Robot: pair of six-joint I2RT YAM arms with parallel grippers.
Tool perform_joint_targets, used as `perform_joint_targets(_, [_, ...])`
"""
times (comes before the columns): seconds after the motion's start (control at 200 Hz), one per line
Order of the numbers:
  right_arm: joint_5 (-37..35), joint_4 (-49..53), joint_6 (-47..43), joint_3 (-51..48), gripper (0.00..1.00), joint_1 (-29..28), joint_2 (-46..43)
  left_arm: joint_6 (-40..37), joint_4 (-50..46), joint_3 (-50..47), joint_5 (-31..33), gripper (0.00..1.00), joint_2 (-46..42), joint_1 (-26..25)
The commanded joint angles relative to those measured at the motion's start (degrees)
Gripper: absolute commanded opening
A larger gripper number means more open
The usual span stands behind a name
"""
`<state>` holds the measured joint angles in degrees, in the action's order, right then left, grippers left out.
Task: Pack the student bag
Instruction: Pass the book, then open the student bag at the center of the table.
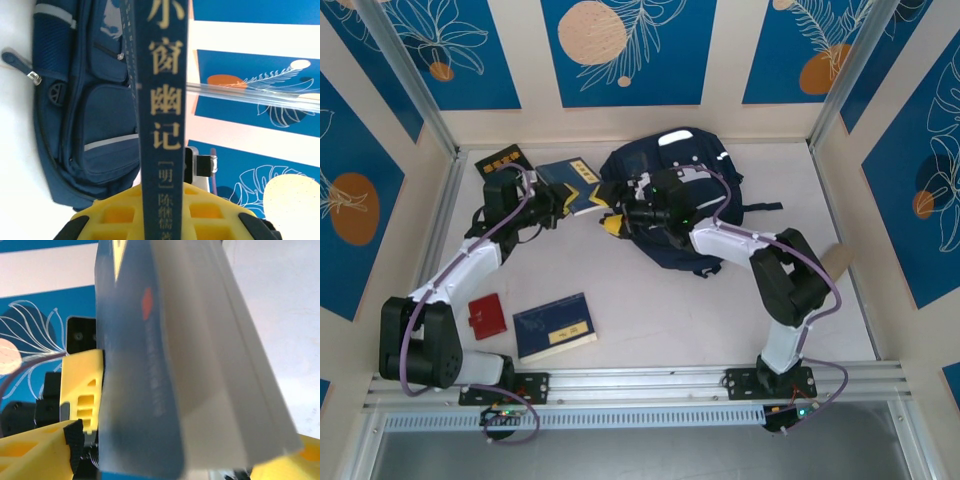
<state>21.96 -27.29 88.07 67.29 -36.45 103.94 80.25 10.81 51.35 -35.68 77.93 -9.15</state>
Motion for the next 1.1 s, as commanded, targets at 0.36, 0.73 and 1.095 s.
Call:
perform_joint_targets(0.36, [-1.22,-2.46,4.54,4.39,0.22,1.09,0.8,0.59,5.5,1.87,-1.46,0.06,-0.94,-1.73])
perform_joint_targets(0.73, [-9.98,22.98,-17.89,-2.45,0.05,8.21,-16.95,-27.4,-25.64,11.87,1.86,0.7,1.43,-4.47])
perform_joint_targets(1.095, [-23.19,59.87,-40.22,-3.34,0.05,23.73,-35.21,-51.27,-45.66,37.72,22.11,0.76,20.36,-23.21])
